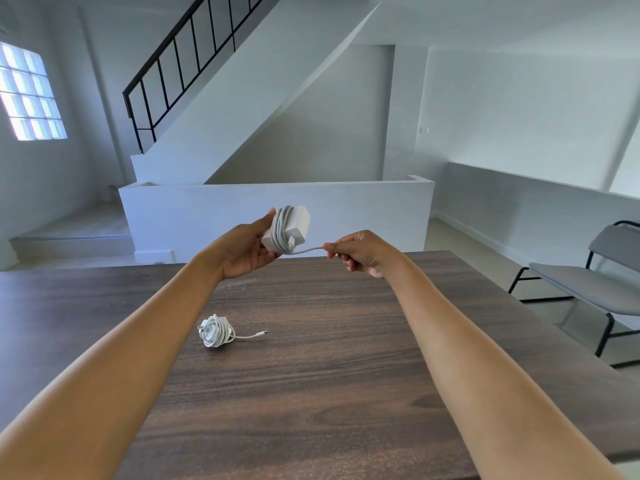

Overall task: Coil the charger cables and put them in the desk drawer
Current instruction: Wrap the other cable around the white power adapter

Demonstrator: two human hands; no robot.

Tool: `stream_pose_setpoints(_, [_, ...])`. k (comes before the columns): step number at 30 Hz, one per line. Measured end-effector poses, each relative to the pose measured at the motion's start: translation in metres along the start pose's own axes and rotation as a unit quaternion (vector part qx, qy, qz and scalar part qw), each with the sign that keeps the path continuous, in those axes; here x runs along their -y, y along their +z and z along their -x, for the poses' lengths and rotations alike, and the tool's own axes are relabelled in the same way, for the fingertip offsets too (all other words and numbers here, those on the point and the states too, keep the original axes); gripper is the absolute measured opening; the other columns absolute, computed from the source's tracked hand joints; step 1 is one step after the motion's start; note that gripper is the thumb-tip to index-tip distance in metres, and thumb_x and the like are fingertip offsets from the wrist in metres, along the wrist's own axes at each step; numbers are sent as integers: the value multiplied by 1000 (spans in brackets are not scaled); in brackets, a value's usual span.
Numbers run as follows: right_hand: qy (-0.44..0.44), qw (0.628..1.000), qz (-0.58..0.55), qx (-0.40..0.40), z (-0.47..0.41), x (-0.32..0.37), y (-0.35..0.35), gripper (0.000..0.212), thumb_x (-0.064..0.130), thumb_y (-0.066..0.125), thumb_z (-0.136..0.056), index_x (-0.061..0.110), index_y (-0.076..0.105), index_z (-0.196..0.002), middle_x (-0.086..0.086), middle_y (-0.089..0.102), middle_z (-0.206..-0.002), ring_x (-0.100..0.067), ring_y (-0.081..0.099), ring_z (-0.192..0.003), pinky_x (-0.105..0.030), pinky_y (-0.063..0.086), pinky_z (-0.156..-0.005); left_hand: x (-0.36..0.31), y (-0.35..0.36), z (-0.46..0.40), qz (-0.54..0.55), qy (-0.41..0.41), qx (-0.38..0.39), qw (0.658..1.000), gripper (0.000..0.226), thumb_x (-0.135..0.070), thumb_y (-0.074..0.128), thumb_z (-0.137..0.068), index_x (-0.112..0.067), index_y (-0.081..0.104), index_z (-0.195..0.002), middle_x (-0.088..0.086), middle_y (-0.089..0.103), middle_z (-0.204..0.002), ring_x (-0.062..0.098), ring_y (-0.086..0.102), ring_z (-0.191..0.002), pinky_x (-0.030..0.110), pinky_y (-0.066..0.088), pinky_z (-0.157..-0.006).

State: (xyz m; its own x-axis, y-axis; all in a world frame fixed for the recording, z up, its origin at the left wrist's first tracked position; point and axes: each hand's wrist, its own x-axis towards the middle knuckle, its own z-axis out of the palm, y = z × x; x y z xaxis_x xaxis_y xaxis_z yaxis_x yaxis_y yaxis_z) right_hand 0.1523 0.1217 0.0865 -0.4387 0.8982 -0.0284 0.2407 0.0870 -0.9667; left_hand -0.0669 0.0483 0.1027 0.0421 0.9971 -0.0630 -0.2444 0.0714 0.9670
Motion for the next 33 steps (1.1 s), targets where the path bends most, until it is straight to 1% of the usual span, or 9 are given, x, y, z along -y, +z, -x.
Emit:
stream_pose_setpoints(3, [-2, 1000, 9, -6, 0, 4, 1, 19, 19, 71, -85, 6, 71, -72, 2, 46, -47, -10, 37, -47, -21, 38, -51, 1, -1, 3, -17, 13, 10, 1000, 38, -47, 56, -85, -11, 62, -94, 5, 67, -65, 11, 64, -51, 18, 54, -45])
stream_pose_setpoints(7, [-6, 999, 30, -16, -1, 6, 0, 17, 19, 71, -85, 5, 71, -74, 1, 44, -51, -10, 36, -46, -21, 36, -51, 0, -7, 7, -78, 22, 66, 995, 80, -53, 89, -40, -8, 63, -101, 10, 71, -78, 18, 70, -63, 24, 59, -54])
stream_pose_setpoints(9, [-5, 999, 35, -19, 0, 6, 0, 16, 18, 72, -84, 4, 72, -77, 0, 45, -52, -10, 36, -47, -21, 37, -51, 0, -8, 7, -121, 23, 89, 988, 88, -53, 92, -34, -7, 64, -103, 11, 72, -83, 21, 71, -68, 27, 60, -59])
stream_pose_setpoints(19, [-14, 996, 62, -58, 0, 18, 7, 16, 13, 81, -74, 4, 70, -65, 3, 57, -44, -9, 47, -44, -20, 42, -46, 2, -9, 6, -291, 29, 108, 950, 87, -61, 83, -49, 1, 66, -107, 14, 71, -90, 21, 69, -71, 24, 58, -60])
stream_pose_setpoints(21, [-10, 997, 55, -60, -1, 23, 10, 15, 9, 80, -75, 3, 69, -66, -1, 59, -48, -10, 51, -45, -20, 46, -46, 3, -8, 5, -315, 21, 114, 942, 69, -56, 79, -58, -3, 68, -100, 13, 71, -87, 21, 68, -71, 26, 59, -64])
stream_pose_setpoints(24, [3, 999, 16, -41, -2, 29, 14, 13, 2, 74, -79, 1, 65, -71, -1, 62, -44, -8, 59, -42, -19, 53, -46, 6, -4, 8, -374, 5, 128, 918, 26, -43, 69, -77, -17, 71, -82, 1, 69, -76, 17, 65, -70, 28, 58, -69])
stream_pose_setpoints(25, [4, 999, 13, -34, -2, 32, 14, 12, 1, 73, -80, 1, 64, -71, -1, 63, -44, -7, 61, -40, -19, 54, -47, 7, -3, 9, -394, 4, 127, 910, 23, -41, 67, -80, -19, 71, -83, -1, 69, -75, 16, 66, -71, 30, 57, -71])
stream_pose_setpoints(30, [-14, 999, 39, -15, -2, 35, 16, 14, -7, 67, -83, 0, 63, -71, -5, 64, -49, -7, 62, -40, -20, 55, -45, 10, -3, 9, -446, 3, 110, 888, 57, -52, 74, -70, -11, 65, -108, 6, 69, -95, 20, 68, -84, 30, 57, -72])
stream_pose_setpoints(33, [-36, 996, 75, -18, -3, 35, 17, 18, -7, 62, -86, 4, 62, -70, -11, 64, -64, -4, 61, -41, -17, 53, -46, 14, -4, 10, -465, 12, 91, 881, 40, -38, 68, -83, -13, 61, -113, 5, 64, -105, 19, 67, -89, 29, 58, -73])
